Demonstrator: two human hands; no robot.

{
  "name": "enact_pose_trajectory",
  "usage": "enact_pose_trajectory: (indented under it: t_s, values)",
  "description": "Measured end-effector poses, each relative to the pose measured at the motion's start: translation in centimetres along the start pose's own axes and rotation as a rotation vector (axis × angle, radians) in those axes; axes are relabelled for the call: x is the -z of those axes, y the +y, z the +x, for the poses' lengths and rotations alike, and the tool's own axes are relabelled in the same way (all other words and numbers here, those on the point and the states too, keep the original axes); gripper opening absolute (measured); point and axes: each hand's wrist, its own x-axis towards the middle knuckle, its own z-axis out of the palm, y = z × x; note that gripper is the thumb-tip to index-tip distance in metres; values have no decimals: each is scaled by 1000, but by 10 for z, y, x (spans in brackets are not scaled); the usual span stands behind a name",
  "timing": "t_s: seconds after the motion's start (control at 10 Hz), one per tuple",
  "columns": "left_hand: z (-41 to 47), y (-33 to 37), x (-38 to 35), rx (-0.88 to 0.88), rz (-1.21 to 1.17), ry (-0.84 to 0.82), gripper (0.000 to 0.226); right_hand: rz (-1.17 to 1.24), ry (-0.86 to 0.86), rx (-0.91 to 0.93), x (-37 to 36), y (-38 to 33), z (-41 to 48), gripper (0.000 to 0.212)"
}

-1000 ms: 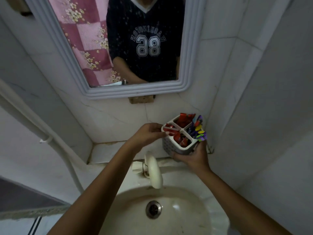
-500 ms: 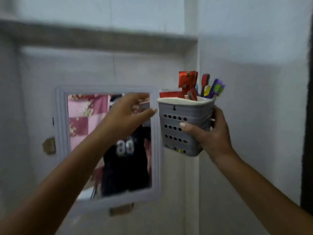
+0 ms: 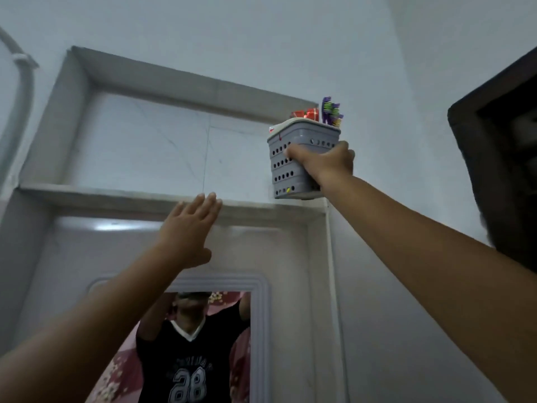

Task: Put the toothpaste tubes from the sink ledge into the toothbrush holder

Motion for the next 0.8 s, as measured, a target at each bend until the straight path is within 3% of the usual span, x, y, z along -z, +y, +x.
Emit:
enact_pose_trajectory:
  t_s: [0.3,0.5,0.7,0.8]
  values:
    - [4,-2,2,-11,-84,-9,106,-136,76,-124,-74,41,30,120]
    - [6,-7,-1,-41,-110,18,107,-279,192,2,-95,65,36,122]
    - [3,-7,4,-38,-122,-7,104,-408,145,130,-90,79,22,114]
    - [6,-5,11,-51,-101,-31,102,-441,77,180,-81,84,-1,97]
